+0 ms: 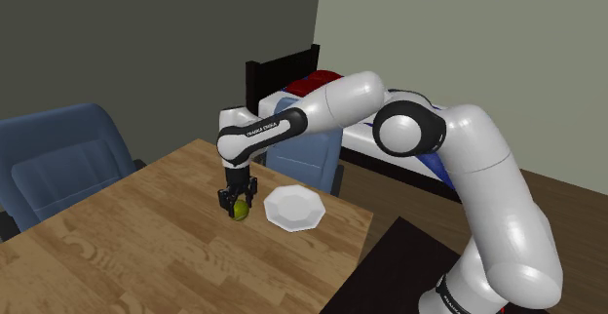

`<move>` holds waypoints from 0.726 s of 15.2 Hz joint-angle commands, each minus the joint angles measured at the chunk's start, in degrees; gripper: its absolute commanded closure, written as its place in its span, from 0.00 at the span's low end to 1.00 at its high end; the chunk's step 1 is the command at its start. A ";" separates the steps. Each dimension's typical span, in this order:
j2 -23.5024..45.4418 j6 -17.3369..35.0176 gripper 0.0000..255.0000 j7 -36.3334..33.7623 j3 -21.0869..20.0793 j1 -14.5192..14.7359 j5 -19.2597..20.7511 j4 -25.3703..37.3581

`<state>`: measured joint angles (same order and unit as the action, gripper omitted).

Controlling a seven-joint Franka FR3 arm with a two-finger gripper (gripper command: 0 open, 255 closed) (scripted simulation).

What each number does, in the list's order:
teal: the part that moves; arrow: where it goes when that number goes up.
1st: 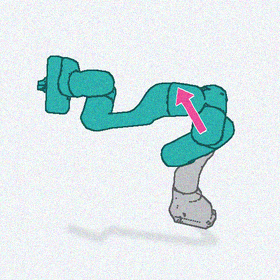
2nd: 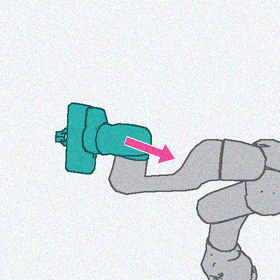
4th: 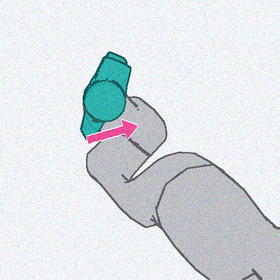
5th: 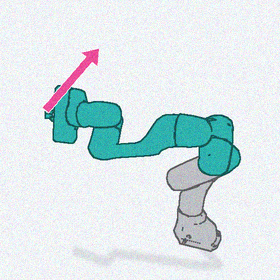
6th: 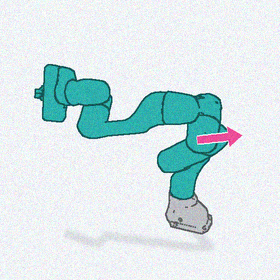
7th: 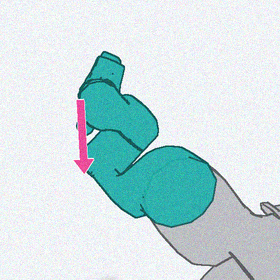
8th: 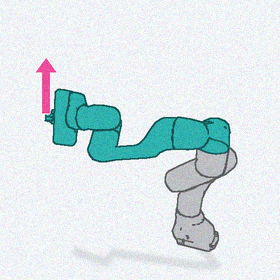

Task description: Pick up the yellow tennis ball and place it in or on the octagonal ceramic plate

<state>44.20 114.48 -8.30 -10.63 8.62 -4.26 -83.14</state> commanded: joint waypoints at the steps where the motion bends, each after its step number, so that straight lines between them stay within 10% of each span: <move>1: -0.96 -1.14 1.00 -0.06 -0.06 -0.13 -0.07 0.18; 11: -9.66 0.63 1.00 6.06 0.92 -5.77 -0.75 -11.23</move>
<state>35.93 114.30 -3.31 -9.85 3.72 -4.87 -92.03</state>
